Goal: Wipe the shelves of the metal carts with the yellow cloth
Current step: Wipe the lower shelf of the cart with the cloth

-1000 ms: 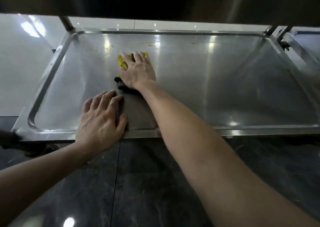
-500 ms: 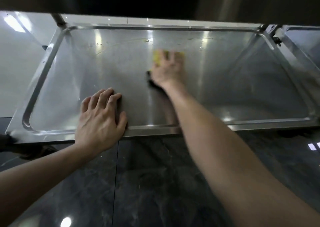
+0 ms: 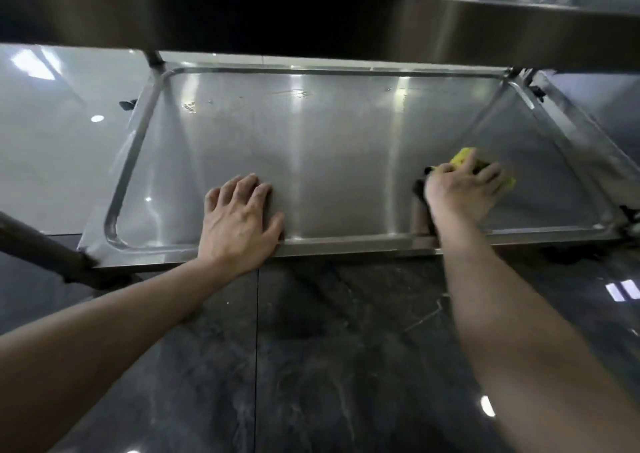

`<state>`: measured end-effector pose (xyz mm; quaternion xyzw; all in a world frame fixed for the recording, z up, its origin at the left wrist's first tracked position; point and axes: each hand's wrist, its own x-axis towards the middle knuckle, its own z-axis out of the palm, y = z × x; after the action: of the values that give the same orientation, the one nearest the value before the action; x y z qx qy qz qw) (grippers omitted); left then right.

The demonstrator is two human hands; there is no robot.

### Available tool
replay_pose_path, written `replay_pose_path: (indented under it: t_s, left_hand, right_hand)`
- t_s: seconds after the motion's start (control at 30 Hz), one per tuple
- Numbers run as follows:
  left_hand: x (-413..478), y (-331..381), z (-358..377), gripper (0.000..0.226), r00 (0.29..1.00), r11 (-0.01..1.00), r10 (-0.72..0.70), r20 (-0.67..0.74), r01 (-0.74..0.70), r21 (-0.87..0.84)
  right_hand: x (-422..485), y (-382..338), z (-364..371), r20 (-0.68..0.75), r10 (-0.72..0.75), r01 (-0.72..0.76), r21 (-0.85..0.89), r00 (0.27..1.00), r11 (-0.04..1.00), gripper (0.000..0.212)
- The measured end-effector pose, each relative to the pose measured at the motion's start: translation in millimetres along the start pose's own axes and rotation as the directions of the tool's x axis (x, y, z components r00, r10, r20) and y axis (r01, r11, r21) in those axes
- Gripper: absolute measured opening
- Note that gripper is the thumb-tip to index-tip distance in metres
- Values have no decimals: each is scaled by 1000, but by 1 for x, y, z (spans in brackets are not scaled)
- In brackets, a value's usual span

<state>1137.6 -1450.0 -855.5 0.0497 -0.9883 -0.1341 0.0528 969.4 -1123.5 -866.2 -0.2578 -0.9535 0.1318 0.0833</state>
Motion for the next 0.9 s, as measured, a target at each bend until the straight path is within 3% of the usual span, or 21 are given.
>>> replay_pose_path:
  t_s: [0.03,0.1,0.2,0.27,0.33,0.37,0.43,0.5,0.57,0.63,0.67,0.73,0.8,0.87,0.9]
  left_hand:
    - [2,-5,-5,68,1000,999,-1,25,2,-38]
    - [3,-24,-17,67,999,996,18,33,-15,-88]
    - [-9,-65,-26,63,997,1000,-9,-72,9,-1]
    - [-20,-87,-28,64,997,996,-33,-73,40,85]
    - [-28,-96,-26,66,997,991,-66,-37,70,115]
    - [-29,-95,-25,67,995,990,-88,-37,91,104]
    - [-30,-90,-22,68,993,991,-105,-50,109,80]
    - [-31,-83,-20,67,992,991,-110,-54,114,75]
    - [-32,-77,-15,66,991,990,-116,-61,120,68]
    - [-35,-72,-10,65,990,989,-124,-66,128,74]
    - [-36,-70,-8,65,990,988,-124,-71,130,85]
    - [-37,-71,-8,66,990,987,-120,-75,127,95]
    - [-37,-73,-9,67,989,988,-122,-80,129,90]
    - [-37,-73,-9,67,989,987,-127,-82,134,90]
    - [-37,-73,-8,66,988,987,-126,-84,134,91]
  right_hand:
    - [-27,-28,4,5,-56,56,10,998,998,73]
    - [-87,-92,17,89,-369,365,67,925,929,72]
    - [-165,-166,27,263,-746,729,178,612,661,67]
    - [-180,-177,21,312,-836,817,234,451,527,64]
    - [-162,-153,14,309,-860,825,280,406,490,63]
    - [-143,-132,10,308,-847,812,275,433,515,62]
    - [-91,-78,2,275,-764,738,210,584,641,63]
    - [-40,-23,-8,198,-569,557,115,798,822,69]
    - [-20,2,-11,121,-308,305,44,944,951,76]
    - [-45,-22,-7,79,-196,195,22,977,981,80]
    - [-70,-48,-2,98,-247,245,32,964,969,79]
    - [-131,-105,10,183,-491,484,87,851,871,72]
    - [-187,-148,15,260,-716,698,174,648,695,68]
    - [-203,-152,9,293,-837,806,256,461,534,66]
    - [-193,-137,7,282,-870,828,292,403,478,66]
